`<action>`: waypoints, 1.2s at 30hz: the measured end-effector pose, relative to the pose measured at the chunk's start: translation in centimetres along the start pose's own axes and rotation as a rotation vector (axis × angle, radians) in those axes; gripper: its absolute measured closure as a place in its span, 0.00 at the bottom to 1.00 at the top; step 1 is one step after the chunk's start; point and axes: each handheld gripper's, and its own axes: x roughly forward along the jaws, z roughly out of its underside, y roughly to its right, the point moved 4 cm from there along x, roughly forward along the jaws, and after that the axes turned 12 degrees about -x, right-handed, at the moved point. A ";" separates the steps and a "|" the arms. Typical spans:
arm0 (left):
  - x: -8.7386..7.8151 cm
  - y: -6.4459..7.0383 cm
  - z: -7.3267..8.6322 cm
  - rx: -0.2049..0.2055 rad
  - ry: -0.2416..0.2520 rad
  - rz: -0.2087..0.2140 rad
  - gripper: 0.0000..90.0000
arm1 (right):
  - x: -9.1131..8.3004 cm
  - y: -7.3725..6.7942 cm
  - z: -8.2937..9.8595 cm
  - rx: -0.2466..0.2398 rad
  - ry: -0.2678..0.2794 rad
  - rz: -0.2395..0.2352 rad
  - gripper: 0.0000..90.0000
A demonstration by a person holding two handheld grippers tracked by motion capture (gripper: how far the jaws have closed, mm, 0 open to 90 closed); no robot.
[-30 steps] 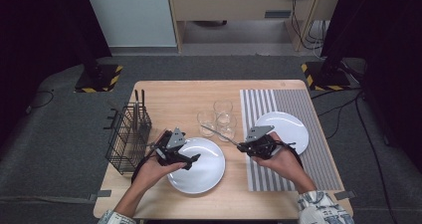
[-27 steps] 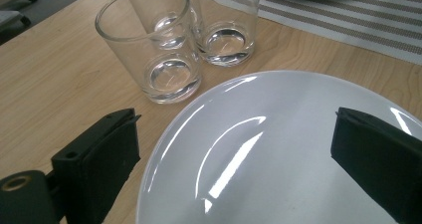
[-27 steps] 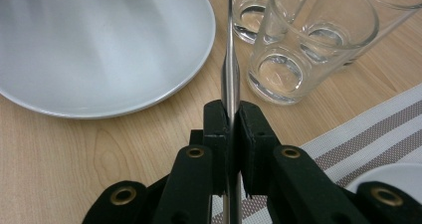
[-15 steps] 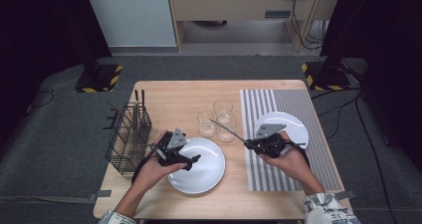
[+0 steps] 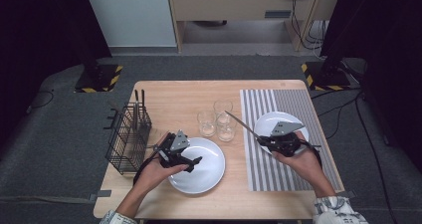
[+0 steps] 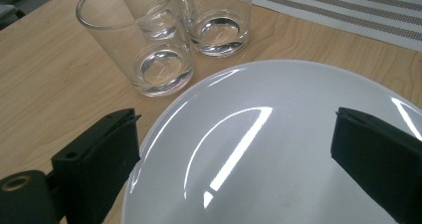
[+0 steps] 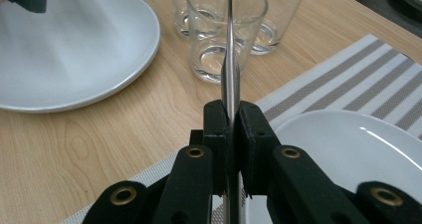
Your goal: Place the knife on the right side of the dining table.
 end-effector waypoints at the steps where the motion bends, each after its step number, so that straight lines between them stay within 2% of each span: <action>1: 0.0 0.0 0.0 0.000 0.000 0.000 0.05 | -0.2 0.1 0.2 0.009 0.002 0.006 0.93; 16: 0.5 0.7 0.4 0.005 -0.009 0.004 0.05 | -2.7 2.4 2.8 0.112 -0.001 0.123 0.93; 31: 0.7 0.9 0.6 0.013 -0.021 0.008 0.05 | -5.3 4.0 4.8 0.170 -0.031 0.206 0.93; 36: 0.6 0.9 0.6 0.015 -0.020 0.003 0.05 | -5.8 4.7 5.3 0.176 -0.043 0.232 0.93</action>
